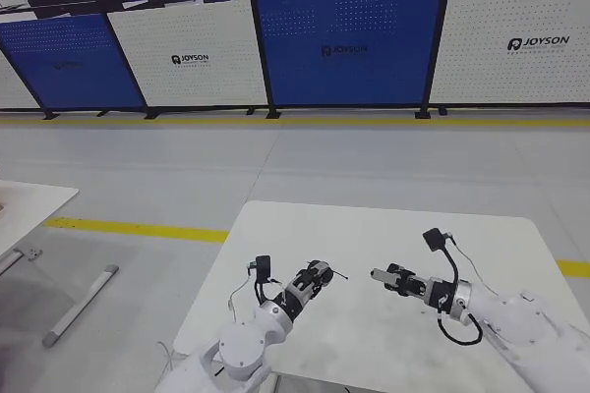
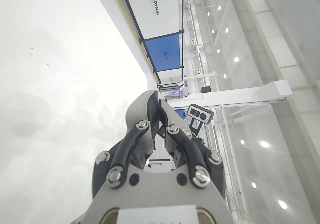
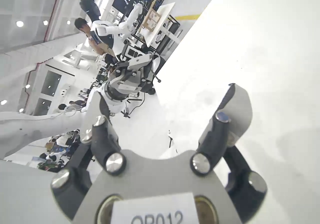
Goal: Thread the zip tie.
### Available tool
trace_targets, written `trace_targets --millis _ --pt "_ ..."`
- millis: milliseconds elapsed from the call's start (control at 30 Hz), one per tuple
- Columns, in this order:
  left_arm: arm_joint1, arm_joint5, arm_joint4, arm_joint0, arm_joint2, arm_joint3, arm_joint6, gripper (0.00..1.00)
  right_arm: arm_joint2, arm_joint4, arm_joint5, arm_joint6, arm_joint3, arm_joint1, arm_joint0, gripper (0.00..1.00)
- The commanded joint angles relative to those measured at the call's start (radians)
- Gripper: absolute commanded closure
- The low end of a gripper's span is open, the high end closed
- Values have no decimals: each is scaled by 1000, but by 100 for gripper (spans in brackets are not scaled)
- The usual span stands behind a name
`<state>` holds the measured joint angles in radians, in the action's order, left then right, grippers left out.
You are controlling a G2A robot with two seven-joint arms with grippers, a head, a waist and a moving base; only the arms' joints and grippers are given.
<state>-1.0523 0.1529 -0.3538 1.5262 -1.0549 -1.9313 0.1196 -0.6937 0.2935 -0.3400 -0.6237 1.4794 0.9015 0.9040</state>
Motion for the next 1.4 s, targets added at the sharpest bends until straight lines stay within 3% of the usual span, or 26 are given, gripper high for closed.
trace_targets --millis 0,167,267,433,600,1067,1200,1300,1367 --pt "-2 -5 -2 0 0 1 0 100 0 0 0 0 0 0 0 0" --pt "-9 11 -23 4 -4 -10 19 100 -21 108 0 -89 -35 14 18 0" --pt "-12 23 -27 8 -5 -21 18 100 -30 154 0 -160 -66 38 17 0" --pt "-17 42 -14 10 5 -38 18 100 -59 242 0 -298 -153 105 10 0" --pt "-25 51 -8 2 14 -35 22 100 -83 219 0 -355 -240 173 1 0" --pt "-30 63 -26 -8 17 -18 20 100 -88 248 1 -369 -227 174 14 0" --pt "-40 86 -79 -26 24 -1 12 100 -78 362 0 -492 -285 194 -4 0" --pt "-46 92 -92 -35 36 12 11 100 -54 383 0 -494 -336 220 -20 0" --pt "-48 96 -104 -38 37 17 -2 100 -54 383 0 -494 -336 220 -20 0"
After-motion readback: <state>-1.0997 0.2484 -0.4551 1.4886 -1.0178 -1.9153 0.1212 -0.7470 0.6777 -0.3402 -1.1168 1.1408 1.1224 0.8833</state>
